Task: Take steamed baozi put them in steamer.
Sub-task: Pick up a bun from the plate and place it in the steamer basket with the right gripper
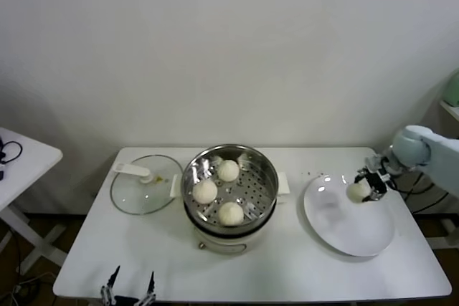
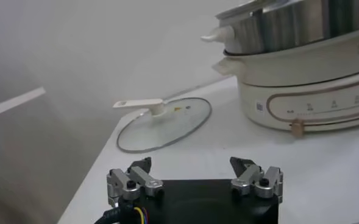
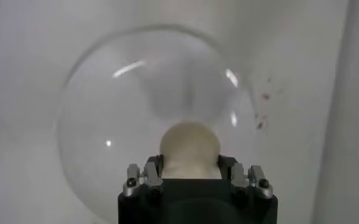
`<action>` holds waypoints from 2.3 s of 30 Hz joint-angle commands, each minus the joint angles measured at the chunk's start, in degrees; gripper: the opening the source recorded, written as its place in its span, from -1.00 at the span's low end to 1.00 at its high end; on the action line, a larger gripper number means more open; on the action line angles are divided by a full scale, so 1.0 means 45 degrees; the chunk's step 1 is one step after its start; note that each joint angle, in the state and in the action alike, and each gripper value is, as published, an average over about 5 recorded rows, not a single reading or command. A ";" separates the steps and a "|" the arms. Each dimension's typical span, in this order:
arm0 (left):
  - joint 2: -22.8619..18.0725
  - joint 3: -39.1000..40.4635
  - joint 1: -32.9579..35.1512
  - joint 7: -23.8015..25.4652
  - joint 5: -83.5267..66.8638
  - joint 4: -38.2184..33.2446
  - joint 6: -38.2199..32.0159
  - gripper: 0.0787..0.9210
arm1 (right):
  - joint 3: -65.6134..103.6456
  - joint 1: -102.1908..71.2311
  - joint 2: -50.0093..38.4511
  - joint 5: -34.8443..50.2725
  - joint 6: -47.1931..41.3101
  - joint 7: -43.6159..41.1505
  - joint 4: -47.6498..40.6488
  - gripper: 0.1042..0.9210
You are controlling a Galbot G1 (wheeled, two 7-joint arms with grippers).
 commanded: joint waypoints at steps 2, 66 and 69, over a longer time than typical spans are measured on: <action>-0.0001 0.0040 0.0016 0.0017 -0.0079 -0.0049 0.0030 0.77 | -0.4898 0.8068 0.1736 0.5719 -0.1863 0.0124 0.3940 0.24; 0.0066 -0.0303 -0.0116 0.0113 -0.0380 -0.0154 0.0203 0.77 | -0.1357 0.3097 0.4858 0.5999 -0.3038 0.1951 0.1996 0.75; 0.0067 -0.0281 -0.0118 0.0107 -0.0385 -0.0224 0.0202 0.77 | -0.0740 0.3079 0.3716 0.6680 -0.3057 0.2620 0.2730 0.76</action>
